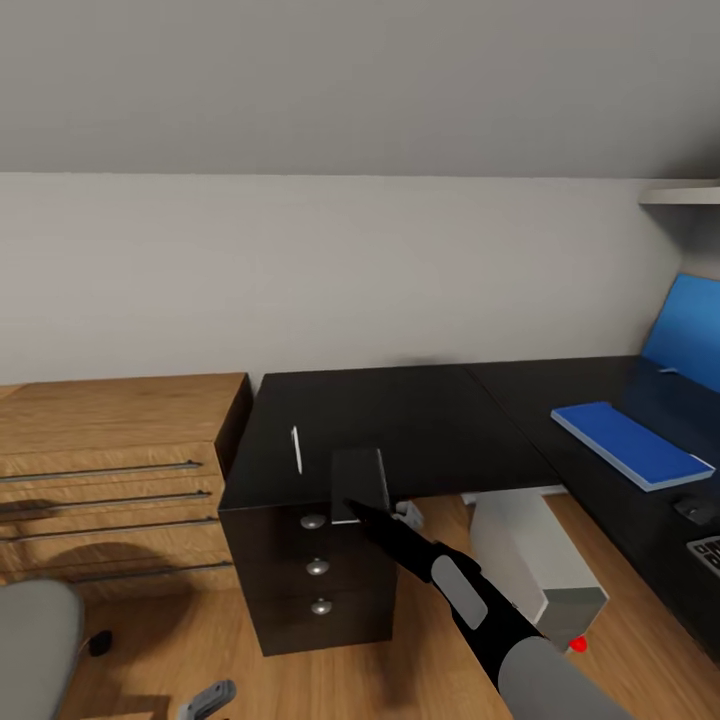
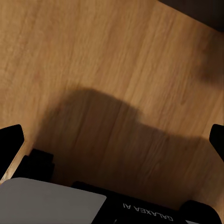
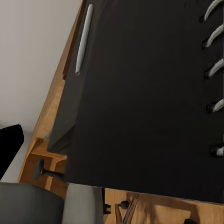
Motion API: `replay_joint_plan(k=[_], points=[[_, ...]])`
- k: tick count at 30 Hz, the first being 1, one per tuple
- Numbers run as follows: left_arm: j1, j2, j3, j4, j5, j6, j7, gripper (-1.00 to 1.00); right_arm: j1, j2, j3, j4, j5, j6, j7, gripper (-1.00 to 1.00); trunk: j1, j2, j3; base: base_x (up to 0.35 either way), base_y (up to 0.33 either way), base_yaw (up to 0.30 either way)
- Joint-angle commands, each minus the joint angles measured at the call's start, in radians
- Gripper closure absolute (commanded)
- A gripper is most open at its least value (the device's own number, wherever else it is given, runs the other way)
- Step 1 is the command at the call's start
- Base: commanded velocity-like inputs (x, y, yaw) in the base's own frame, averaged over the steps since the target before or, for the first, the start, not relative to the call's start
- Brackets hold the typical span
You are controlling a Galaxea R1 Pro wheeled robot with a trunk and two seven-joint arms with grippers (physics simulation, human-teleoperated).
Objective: In the bedroom, organize the workspace by keeping the computer under the desk, ensuring the monitor is on the desk, placing the keyboard on the desk next to the monitor, placing the mouse on the desk next to the keyboard, moving the folder from the swivel chair onto the desk next to the mouse, stacking the notebook on top of the folder with the pen on top of the notebook, and positioning the swivel chair next to the desk.
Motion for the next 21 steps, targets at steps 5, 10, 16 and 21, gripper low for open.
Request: replay_joint_plan(k=[5,10,16,21], points=[[0.0,-0.001,0.0,-0.001,0.011,0.004,0.008,-1.0,-0.001,0.0,0.0,0.0,-0.009,0.005,-0.001,-1.0,0.0,0.0,-0.001,0.045,0.097,0.0],[0.0,0.0,0.0,-0.001,0.011,0.004,0.008,-1.0,-0.001,-0.003,-0.002,0.0,-0.01,0.004,-0.004,-1.0,0.0,0.0,-0.001,0.004,0.007,0.0],[0.0,0.0,0.0,-0.001,0.011,0.004,0.008,-1.0,-0.001,-0.008,-0.002,0.0,-0.012,0.004,-0.005,1.0,0.0,0.0,-0.001,0.0,0.0,0.0],[0.0,-0.001,0.0,-0.001,0.011,0.004,0.008,-1.0,-0.001,-0.009,-0.002,0.0,-0.012,0.004,-0.005,1.0,0.0,0.0,-0.001,0.0,0.0,0.0]])
